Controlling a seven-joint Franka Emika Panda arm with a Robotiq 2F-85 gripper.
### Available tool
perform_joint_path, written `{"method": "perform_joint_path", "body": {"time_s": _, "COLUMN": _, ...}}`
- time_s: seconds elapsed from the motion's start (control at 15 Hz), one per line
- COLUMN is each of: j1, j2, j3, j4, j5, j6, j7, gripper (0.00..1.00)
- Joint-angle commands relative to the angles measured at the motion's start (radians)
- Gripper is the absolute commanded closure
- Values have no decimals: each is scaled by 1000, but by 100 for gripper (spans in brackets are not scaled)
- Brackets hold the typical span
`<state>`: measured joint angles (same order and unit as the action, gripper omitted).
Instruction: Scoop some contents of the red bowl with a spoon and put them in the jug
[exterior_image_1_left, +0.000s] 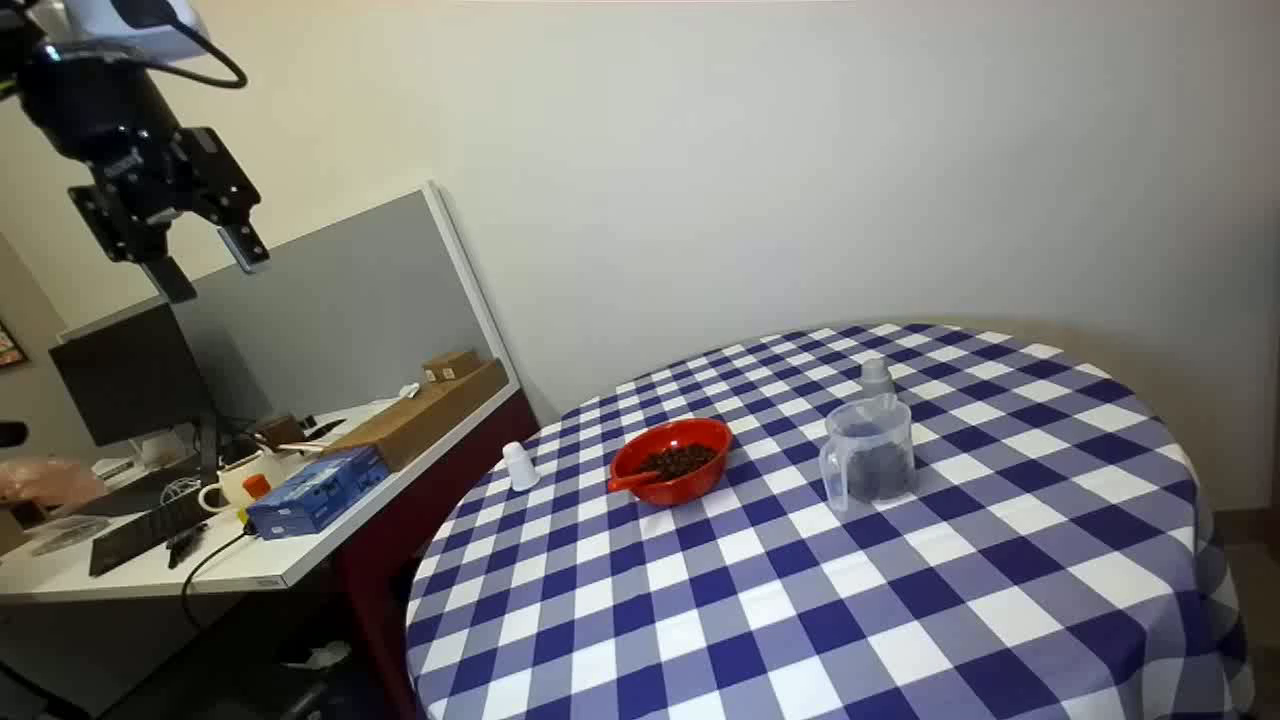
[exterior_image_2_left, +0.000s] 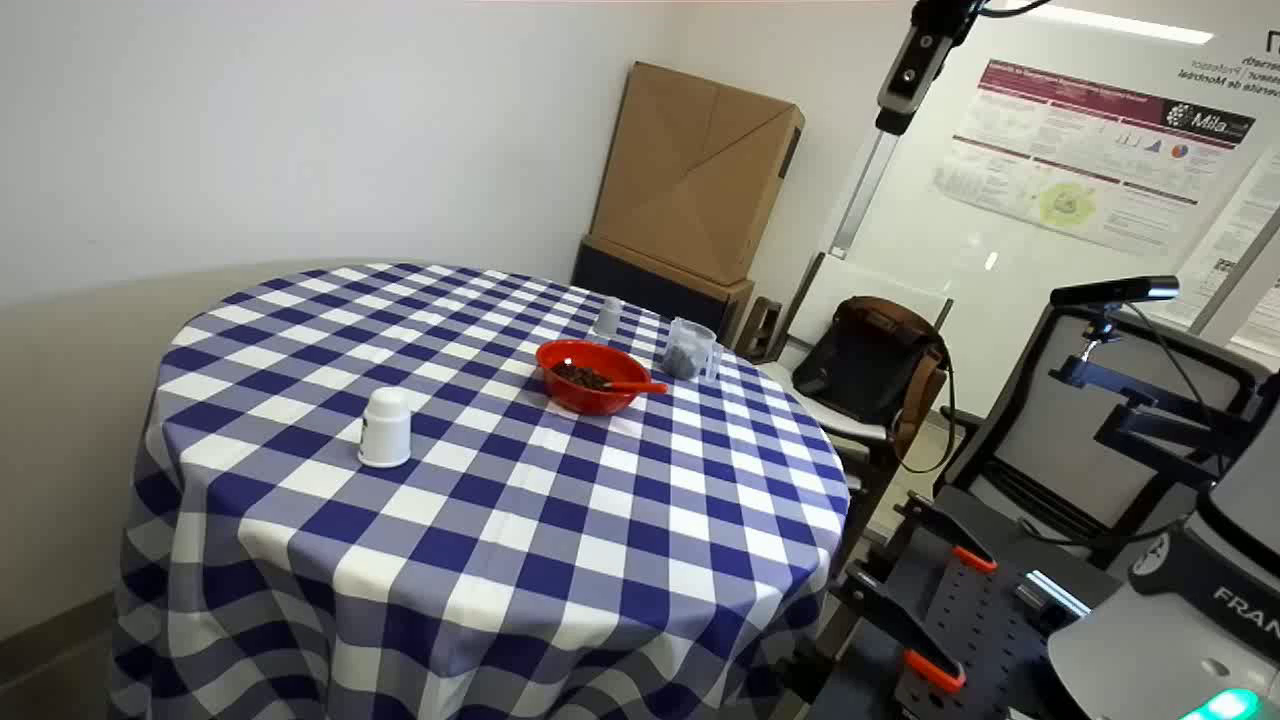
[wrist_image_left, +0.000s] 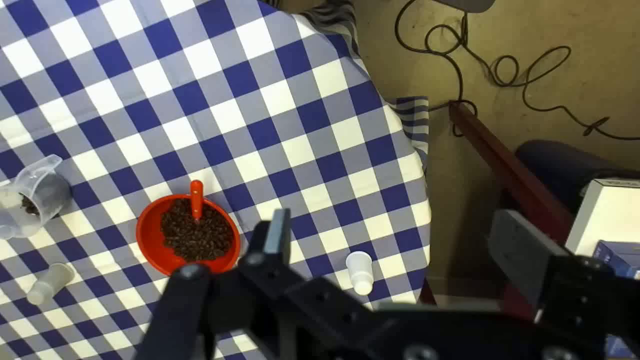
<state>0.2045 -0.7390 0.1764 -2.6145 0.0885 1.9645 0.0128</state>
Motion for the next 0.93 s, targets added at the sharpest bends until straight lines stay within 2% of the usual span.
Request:
{"method": "perform_joint_path", "body": {"time_s": 0.0, "j1": 3, "j2": 1, "j3": -2, "j4": 2, "j5": -2, "j6": -2, "j7": 2, "gripper": 0}}
{"method": "perform_joint_path", "body": {"time_s": 0.2, "j1": 3, "j2": 1, "j3": -2, "j4": 2, "j5": -2, "j6": -2, "j7": 2, "gripper": 0}}
{"method": "perform_joint_path", "body": {"time_s": 0.4, "j1": -28, "j2": -26, "j3": -19, "j4": -8, "j5": -25, "j6": 32, "j7": 9, "gripper": 0}}
{"method": "perform_joint_path", "body": {"time_s": 0.53, "j1": -71, "j2": -24, "j3": -16, "j4": 1, "j5": -64, "j6": 82, "j7": 39, "gripper": 0}}
{"method": "perform_joint_path", "body": {"time_s": 0.87, "j1": -154, "j2": 95, "j3": -35, "j4": 29, "j5": -98, "j6": 249, "j7": 85, "gripper": 0}}
